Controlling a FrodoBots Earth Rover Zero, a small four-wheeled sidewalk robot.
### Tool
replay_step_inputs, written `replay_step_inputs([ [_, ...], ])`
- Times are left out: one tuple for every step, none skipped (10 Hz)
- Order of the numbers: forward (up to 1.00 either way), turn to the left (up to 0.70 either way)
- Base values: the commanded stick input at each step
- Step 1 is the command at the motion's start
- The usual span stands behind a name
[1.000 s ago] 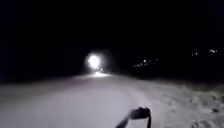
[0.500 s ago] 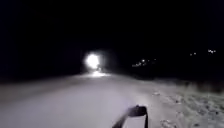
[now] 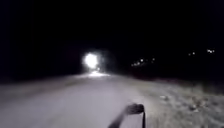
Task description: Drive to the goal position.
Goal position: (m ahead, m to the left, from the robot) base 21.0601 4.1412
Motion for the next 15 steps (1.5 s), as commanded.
replay_step_inputs([
  [1.00,0.00],
  [1.00,0.00],
  [1.00,0.00],
  [1.00,0.00],
  [1.00,0.00],
  [1.00,0.00],
  [1.00,0.00],
  [1.00,0.00],
  [1.00,0.00],
  [1.00,0.00],
  [1.00,0.00],
  [1.00,0.00],
  [1.00,0.00],
  [1.00,0.00],
  [1.00,0.00],
])
